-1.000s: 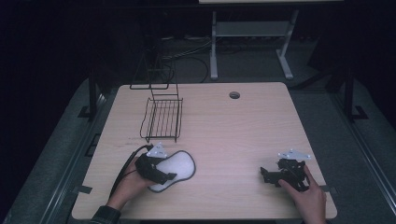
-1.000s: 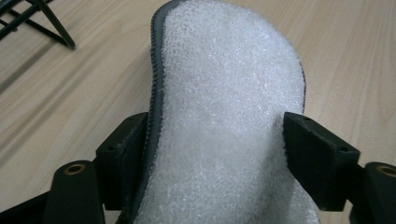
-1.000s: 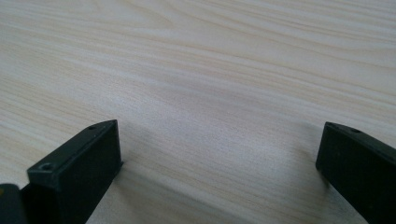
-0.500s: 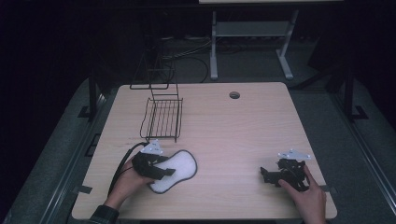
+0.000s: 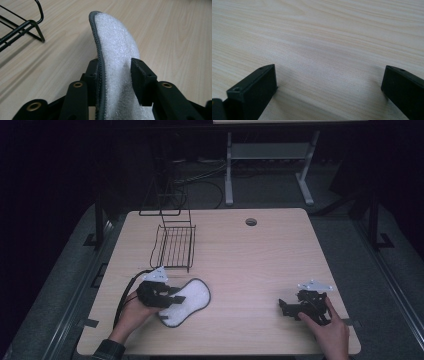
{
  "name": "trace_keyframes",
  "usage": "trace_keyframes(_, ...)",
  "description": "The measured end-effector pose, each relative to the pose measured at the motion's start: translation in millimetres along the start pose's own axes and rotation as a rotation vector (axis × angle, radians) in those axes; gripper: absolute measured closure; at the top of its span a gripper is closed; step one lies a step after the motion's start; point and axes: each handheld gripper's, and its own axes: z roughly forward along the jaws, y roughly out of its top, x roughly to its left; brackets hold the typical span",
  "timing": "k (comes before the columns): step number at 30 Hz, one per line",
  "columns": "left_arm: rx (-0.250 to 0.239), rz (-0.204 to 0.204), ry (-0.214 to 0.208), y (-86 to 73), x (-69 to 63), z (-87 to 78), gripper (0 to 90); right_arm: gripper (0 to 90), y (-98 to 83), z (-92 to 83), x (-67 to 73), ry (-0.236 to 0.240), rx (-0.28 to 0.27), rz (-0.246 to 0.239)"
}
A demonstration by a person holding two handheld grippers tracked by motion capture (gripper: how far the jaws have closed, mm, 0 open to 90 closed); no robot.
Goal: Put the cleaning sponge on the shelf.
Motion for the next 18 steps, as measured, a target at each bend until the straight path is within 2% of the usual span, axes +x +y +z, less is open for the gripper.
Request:
trace_keyframes(4,-0.015,-0.025,-0.012,0.4,0.7,-2.7,64.9,0.0,0.0,0.0,0.0,0.000,0.000,0.000)
trace_keyframes(18,-0.074,-0.067,-0.048,4.0,1.6,-13.2,75.0,0.0,0.0,0.0,0.0,0.000,0.000,0.000)
